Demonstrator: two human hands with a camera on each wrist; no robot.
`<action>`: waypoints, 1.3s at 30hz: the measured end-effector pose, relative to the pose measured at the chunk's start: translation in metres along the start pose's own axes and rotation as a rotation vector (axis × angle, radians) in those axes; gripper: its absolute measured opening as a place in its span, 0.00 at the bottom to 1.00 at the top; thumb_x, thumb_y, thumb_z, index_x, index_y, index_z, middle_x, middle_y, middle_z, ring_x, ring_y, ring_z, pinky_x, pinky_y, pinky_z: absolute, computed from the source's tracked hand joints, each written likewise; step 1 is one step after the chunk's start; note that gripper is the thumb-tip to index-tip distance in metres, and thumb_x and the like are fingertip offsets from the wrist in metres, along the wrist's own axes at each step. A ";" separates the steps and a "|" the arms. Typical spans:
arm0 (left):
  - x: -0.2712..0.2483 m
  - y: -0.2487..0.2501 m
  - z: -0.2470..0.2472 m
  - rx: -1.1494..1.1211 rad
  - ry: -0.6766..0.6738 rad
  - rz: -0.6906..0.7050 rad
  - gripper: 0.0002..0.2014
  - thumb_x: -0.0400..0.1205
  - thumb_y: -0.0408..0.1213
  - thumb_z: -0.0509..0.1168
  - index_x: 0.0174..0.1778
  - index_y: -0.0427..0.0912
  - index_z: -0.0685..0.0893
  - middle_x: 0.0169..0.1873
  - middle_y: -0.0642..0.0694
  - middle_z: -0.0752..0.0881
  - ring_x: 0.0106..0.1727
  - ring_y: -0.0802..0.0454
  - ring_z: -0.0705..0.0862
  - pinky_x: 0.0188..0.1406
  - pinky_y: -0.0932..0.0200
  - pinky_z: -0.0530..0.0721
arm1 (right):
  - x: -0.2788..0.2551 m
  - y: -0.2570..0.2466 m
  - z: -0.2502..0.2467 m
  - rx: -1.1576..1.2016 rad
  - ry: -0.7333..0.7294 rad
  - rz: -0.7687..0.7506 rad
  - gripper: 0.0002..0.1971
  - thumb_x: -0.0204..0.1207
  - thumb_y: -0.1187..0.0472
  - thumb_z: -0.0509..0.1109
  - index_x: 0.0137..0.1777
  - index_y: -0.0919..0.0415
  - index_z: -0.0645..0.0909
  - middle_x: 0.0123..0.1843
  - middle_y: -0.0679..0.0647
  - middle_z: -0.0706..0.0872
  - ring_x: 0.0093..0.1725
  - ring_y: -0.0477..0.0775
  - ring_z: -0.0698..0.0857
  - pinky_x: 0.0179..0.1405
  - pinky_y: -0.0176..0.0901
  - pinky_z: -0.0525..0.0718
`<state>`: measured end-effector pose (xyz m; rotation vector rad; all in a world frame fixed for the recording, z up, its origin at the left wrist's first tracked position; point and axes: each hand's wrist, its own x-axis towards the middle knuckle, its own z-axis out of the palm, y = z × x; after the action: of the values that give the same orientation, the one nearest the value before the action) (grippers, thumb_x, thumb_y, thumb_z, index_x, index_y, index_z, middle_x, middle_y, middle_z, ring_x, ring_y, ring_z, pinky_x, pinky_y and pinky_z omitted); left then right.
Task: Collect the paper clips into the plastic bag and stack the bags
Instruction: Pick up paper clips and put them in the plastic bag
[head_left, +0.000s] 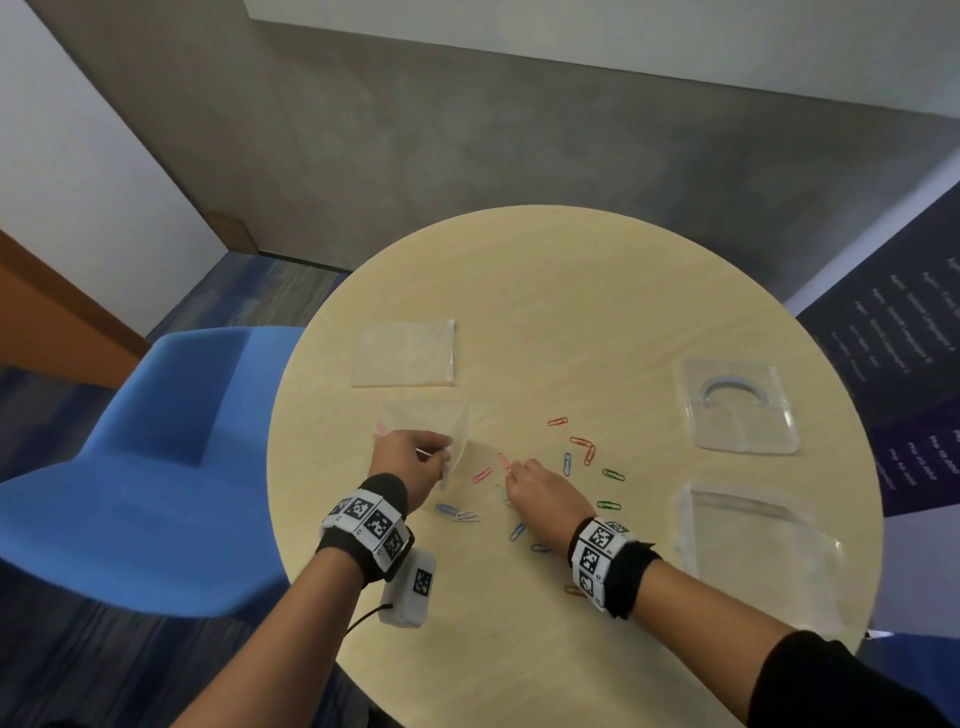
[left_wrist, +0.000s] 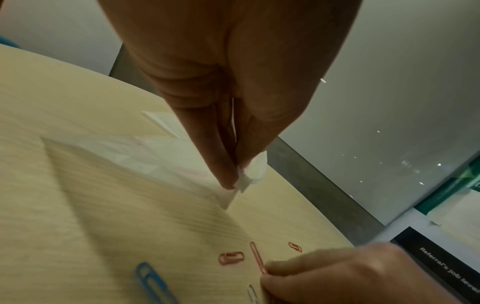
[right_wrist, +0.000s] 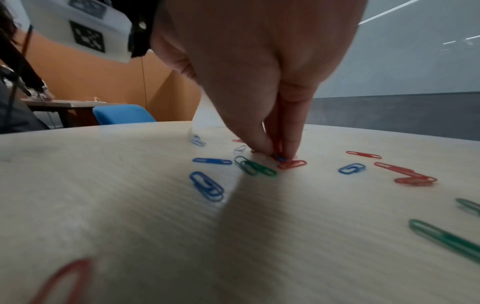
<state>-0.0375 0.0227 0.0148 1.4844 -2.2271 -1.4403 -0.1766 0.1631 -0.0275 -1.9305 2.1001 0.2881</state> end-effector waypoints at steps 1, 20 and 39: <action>-0.001 0.001 0.001 0.005 -0.004 -0.001 0.11 0.81 0.30 0.66 0.57 0.39 0.89 0.39 0.48 0.89 0.43 0.49 0.91 0.56 0.54 0.87 | 0.001 0.000 -0.005 -0.003 -0.006 -0.008 0.15 0.78 0.79 0.60 0.62 0.72 0.80 0.61 0.66 0.82 0.58 0.62 0.80 0.53 0.52 0.86; -0.014 0.013 0.017 0.045 -0.031 0.006 0.12 0.81 0.31 0.67 0.58 0.39 0.89 0.41 0.46 0.90 0.43 0.48 0.91 0.52 0.57 0.87 | 0.009 0.030 -0.052 2.042 0.273 0.584 0.08 0.69 0.79 0.75 0.48 0.74 0.88 0.46 0.65 0.91 0.41 0.56 0.91 0.44 0.38 0.92; -0.008 -0.001 0.000 -0.047 0.078 -0.049 0.10 0.81 0.28 0.66 0.55 0.36 0.90 0.41 0.42 0.90 0.44 0.43 0.92 0.49 0.58 0.86 | 0.022 0.051 -0.031 0.765 0.386 0.566 0.16 0.81 0.59 0.69 0.67 0.62 0.83 0.67 0.59 0.86 0.67 0.58 0.83 0.69 0.48 0.81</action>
<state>-0.0324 0.0284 0.0169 1.5624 -2.1122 -1.4122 -0.2307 0.1370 -0.0074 -0.9846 2.4407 -0.7396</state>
